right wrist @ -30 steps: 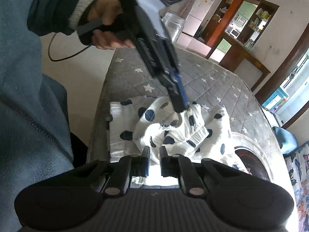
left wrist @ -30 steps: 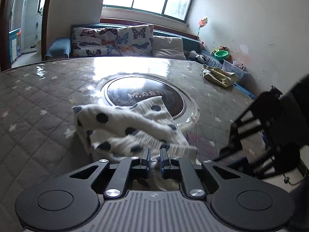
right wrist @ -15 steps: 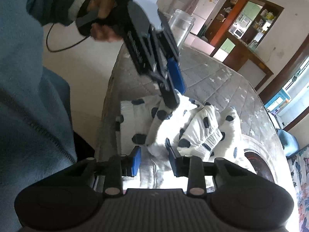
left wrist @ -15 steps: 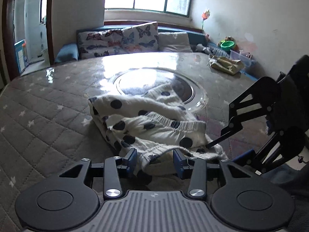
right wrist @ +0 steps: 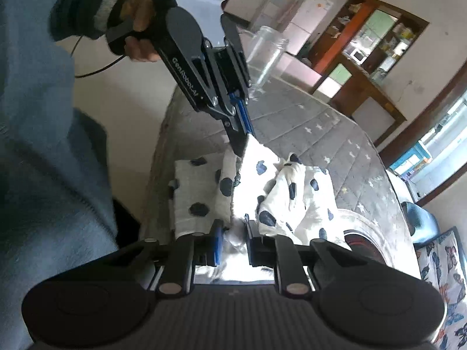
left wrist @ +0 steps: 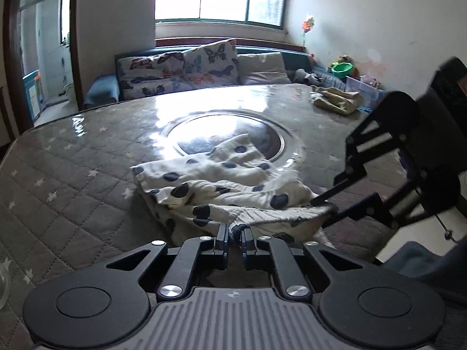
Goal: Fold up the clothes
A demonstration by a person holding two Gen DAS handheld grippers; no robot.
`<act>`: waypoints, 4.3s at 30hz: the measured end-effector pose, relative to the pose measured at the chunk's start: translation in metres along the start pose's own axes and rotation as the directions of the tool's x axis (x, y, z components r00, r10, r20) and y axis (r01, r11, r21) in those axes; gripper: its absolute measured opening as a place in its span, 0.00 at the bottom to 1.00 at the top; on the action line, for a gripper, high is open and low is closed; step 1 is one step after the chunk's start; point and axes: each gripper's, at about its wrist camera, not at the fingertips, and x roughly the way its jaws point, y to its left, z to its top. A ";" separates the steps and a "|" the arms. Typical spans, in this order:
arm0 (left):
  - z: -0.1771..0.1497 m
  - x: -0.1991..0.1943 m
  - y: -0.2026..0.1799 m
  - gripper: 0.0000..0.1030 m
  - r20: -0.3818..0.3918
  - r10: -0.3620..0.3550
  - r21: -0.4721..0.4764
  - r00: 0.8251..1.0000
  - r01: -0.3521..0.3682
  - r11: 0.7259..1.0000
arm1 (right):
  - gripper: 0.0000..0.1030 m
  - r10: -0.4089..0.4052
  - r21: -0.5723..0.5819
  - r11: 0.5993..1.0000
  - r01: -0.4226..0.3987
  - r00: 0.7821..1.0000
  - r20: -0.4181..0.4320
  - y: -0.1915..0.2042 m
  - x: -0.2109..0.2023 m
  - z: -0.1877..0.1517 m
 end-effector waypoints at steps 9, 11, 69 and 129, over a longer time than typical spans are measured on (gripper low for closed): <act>-0.022 0.018 -0.012 0.19 -0.099 -0.025 0.000 0.995 0.025 1.000 | 0.22 0.072 -0.008 0.997 -0.073 0.997 -0.037 0.017 0.018 -0.017; -0.022 0.017 -0.011 0.22 -0.104 -0.029 0.014 0.994 0.031 0.999 | 0.23 0.091 0.029 0.995 -0.091 0.995 -0.026 0.012 0.014 -0.018; -0.007 -0.006 0.024 0.15 0.086 -0.211 0.007 0.974 0.212 0.977 | 0.30 0.135 0.497 0.856 -0.141 0.990 0.047 -0.053 0.013 -0.026; -0.015 -0.008 0.033 0.41 0.067 -0.135 -0.301 0.989 0.149 0.942 | 0.48 0.107 0.361 0.924 -0.127 0.991 0.074 -0.025 0.007 -0.005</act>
